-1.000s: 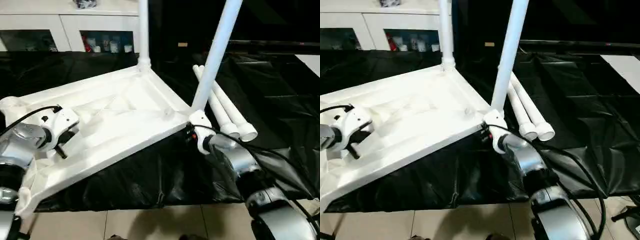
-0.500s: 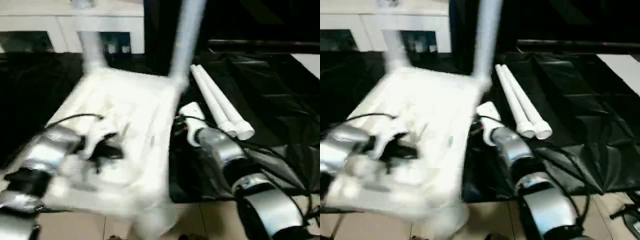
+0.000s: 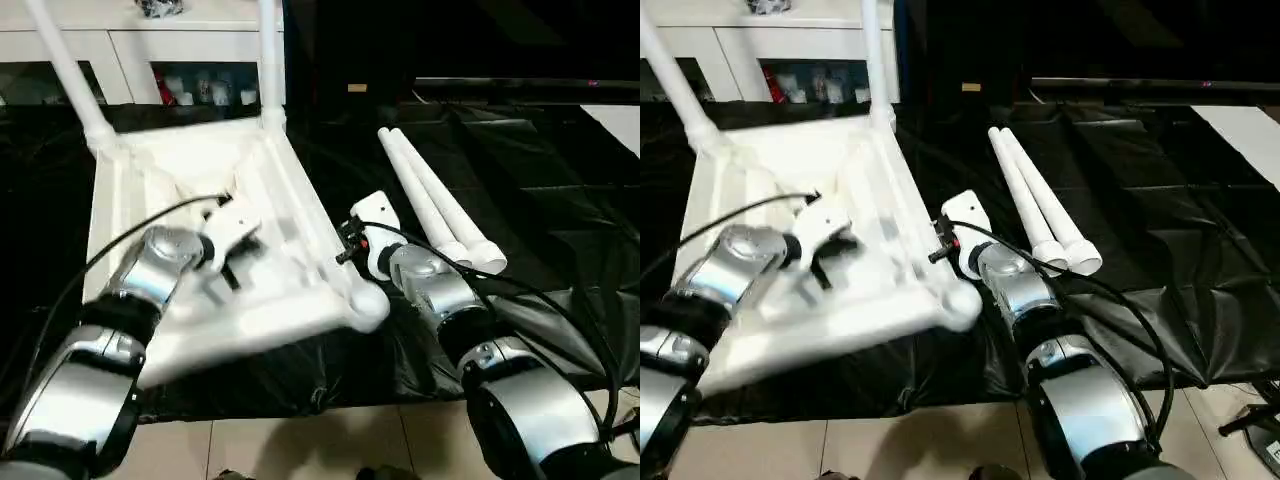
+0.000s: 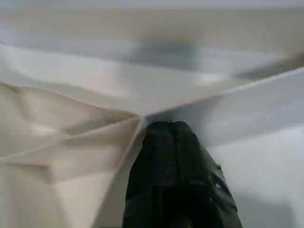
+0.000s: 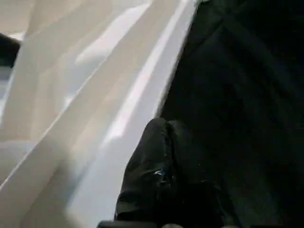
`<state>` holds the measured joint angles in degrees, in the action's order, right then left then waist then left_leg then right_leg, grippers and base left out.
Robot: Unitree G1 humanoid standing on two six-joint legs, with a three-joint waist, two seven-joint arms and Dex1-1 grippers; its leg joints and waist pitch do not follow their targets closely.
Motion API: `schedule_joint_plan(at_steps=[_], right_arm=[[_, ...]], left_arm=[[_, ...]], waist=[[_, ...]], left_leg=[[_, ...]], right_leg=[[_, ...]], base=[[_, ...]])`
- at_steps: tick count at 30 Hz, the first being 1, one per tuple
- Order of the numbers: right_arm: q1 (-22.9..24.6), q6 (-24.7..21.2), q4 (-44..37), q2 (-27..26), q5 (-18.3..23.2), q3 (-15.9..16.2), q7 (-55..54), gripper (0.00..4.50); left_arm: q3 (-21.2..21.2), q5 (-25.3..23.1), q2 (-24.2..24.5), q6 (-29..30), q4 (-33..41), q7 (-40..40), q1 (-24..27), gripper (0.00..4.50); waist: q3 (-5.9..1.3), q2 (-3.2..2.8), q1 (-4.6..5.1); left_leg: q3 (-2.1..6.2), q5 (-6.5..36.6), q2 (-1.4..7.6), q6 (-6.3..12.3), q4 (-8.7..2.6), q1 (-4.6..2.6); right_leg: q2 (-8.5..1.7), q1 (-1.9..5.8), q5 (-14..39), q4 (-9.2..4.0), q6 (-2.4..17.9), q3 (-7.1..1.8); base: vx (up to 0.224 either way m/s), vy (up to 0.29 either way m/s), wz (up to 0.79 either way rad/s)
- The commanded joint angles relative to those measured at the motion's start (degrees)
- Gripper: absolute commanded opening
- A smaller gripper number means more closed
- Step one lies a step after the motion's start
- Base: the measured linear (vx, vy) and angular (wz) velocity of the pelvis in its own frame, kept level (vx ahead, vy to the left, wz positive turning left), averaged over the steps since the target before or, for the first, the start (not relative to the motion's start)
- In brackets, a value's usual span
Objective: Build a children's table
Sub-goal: Rotate table base
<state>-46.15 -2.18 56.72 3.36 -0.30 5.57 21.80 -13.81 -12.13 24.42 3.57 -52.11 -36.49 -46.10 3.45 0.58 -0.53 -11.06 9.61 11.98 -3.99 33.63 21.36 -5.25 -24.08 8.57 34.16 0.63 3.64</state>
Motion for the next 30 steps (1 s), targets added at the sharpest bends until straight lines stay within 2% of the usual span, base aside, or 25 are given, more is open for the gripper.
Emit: schedule_joint_plan(at_steps=[1,2,3,4,5,7,9,12,14,16,17,20,22,23,25,26,30], right_arm=[[1.1,-2.0,-4.0,2.1,0.3,-2.0,-2.7,0.02],[1.2,-2.4,-4.4,2.3,0.2,-2.1,-3.1,0.02],[1.3,-3.6,-5.3,3.0,0.2,-2.8,-4.3,0.02],[1.4,-4.3,-6.0,3.4,0.8,-3.4,-3.8,0.02],[1.8,-6.1,-7.9,4.4,2.7,-5.2,-2.3,0.02],[2.1,-7.4,-10.4,5.9,4.5,-7.5,-2.4,0.18],[1.4,-8.1,-10.1,7.7,4.5,-8.4,-3.4,0.35],[0.0,-7.9,-8.0,9.5,4.4,-9.1,-4.1,0.54],[-1.6,-7.7,-5.2,10.8,4.0,-9.3,-4.8,0.74],[-2.1,-7.8,-4.5,11.1,3.9,-9.4,-5.0,0.79],[-3.6,-8.5,-1.9,11.9,3.8,-9.9,-5.8,0.86],[-5.5,-9.6,1.5,12.8,3.5,-10.8,-7.0,1.19],[-6.2,-9.9,2.6,13.0,3.5,-11.1,-7.4,1.31],[-6.7,-10.0,3.6,13.2,3.8,-11.3,-7.7,1.55],[-7.2,-10.1,4.4,13.3,3.9,-11.5,-8.1,1.55],[-8.1,-9.8,6.4,13.6,4.0,-11.6,-8.6,1.68],[-9.4,-9.8,10.0,14.1,3.1,-11.3,-10.5,2.02]], left_arm=[[1.6,-0.1,0.4,-2.4,-0.2,2.4,-0.7,0.0],[2.0,0.3,0.3,-2.7,-0.1,2.3,-0.6,0.0],[4.0,2.0,-0.5,-3.0,0.0,2.2,-0.7,0.0],[4.9,3.0,-0.9,-3.1,0.7,2.0,-0.6,0.0],[7.4,5.6,-2.1,-3.4,2.5,1.5,-0.2,0.0],[10.6,10.1,-4.0,-1.1,8.2,-0.8,1.3,0.0],[11.8,14.1,-5.7,0.9,12.6,-3.0,2.3,0.33],[10.9,16.5,-6.7,2.5,17.0,-4.3,3.3,0.41],[9.5,17.9,-7.3,3.8,19.9,-6.8,3.8,0.59],[9.1,18.2,-7.5,4.0,20.5,-7.7,4.0,0.73],[7.8,18.3,-7.5,4.7,21.9,-11.0,4.6,0.78],[6.4,18.3,-7.0,6.4,25.0,-14.9,6.2,1.04],[6.0,18.6,-6.5,7.5,26.8,-16.0,7.0,1.19],[5.7,19.0,-6.1,8.4,28.1,-16.2,7.5,1.32],[5.4,19.4,-5.8,9.1,28.9,-16.6,7.8,1.32],[4.9,19.8,-5.2,10.3,30.5,-16.7,8.3,1.6],[4.6,20.0,-4.7,11.6,31.9,-17.1,8.7,1.86]], waist=[[-4.7,-1.45,-0.34],[-4.79,-1.18,-0.41],[-4.78,-1.59,-0.44],[-4.8,-1.58,-0.53],[-4.72,-1.43,-0.5],[-4.74,-1.23,-1.14],[-4.75,-1.1,-1.67],[-4.61,-0.88,-1.59],[-4.55,-0.46,-1.45],[-4.58,-0.47,-1.4],[-4.58,-0.3,-1.27],[-4.6,-0.33,-1.16],[-4.67,-0.69,-1.24],[-4.62,-0.71,-1.18],[-4.62,-0.67,-1.24],[-4.68,-0.81,-1.26],[-4.48,-0.83,-1.22]], left_leg=[[0.45,14.5,0.6,0.09,-3.59,-0.98],[0.41,13.8,0.49,0.11,-3.52,-0.96],[0.41,13.7,0.46,0.02,-3.48,-1.03],[0.3,13.9,0.42,-0.05,-3.41,-1.11],[0.21,14.3,0.34,0.18,-3.4,-1.04],[0.22,14.1,0.71,0.47,-3.36,-1.07],[0.04,13.8,0.76,0.47,-3.32,-1.24],[-0.03,14.8,0.55,0.45,-3.31,-1.05],[0.01,14.6,0.47,0.45,-3.27,-0.88],[0.04,14.4,0.48,0.44,-3.25,-0.87],[-0.01,13.9,0.38,0.72,-3.19,-0.75],[-0.05,13.2,0.5,0.9,-3.14,-0.71],[-0.07,12.7,0.56,0.96,-3.09,-0.81],[-0.14,12.9,0.55,1.01,-3.1,-0.82],[-0.12,13.3,0.55,0.77,-3.14,-0.87],[-0.04,13.6,0.65,0.47,-3.15,-0.95],[-0.04,15.0,0.58,-0.03,-3.21,-0.97]], right_leg=[[-1.94,3.41,7.9,-3.02,14.1,-1.96],[-1.85,3.58,7.2,-2.87,14.4,-1.93],[-1.86,3.53,7.0,-2.83,14.7,-1.95],[-1.87,3.45,7.1,-2.9,15.0,-1.94],[-1.78,3.57,7.1,-3.0,15.1,-1.98],[-2.09,3.74,6.7,-2.87,16.0,-1.99],[-2.11,3.46,7.0,-2.81,16.3,-1.97],[-1.97,3.44,9.4,-3.11,15.5,-1.88],[-2.05,3.42,12.3,-3.37,14.1,-1.85],[-2.06,3.42,12.7,-3.37,14.0,-1.83],[-2.03,3.42,13.1,-3.37,13.6,-1.84],[-2.0,3.37,12.3,-3.24,13.9,-1.86],[-1.95,3.33,10.9,-3.0,14.2,-1.87],[-1.86,3.25,10.4,-3.09,14.3,-1.85],[-1.8,3.29,10.3,-3.01,14.3,-1.8],[-1.92,3.27,10.4,-2.89,14.6,-1.77],[-1.8,3.15,12.1,-3.14,14.1,-1.72]], base=[[0.0,0.0,0.0],[0.0,0.0,0.0],[0.0,0.0,0.0],[0.0,0.0,0.0],[0.0,0.0,0.0],[0.0,0.0,0.0],[0.0,0.0,0.0],[0.0,0.0,0.0],[0.0,0.0,0.0],[0.0,0.0,0.0],[0.0,0.0,0.0],[0.0,0.0,0.0],[0.0,0.0,0.0],[0.0,0.0,0.0],[0.0,0.0,0.0],[0.0,0.0,0.0],[0.0,0.0,0.0]])
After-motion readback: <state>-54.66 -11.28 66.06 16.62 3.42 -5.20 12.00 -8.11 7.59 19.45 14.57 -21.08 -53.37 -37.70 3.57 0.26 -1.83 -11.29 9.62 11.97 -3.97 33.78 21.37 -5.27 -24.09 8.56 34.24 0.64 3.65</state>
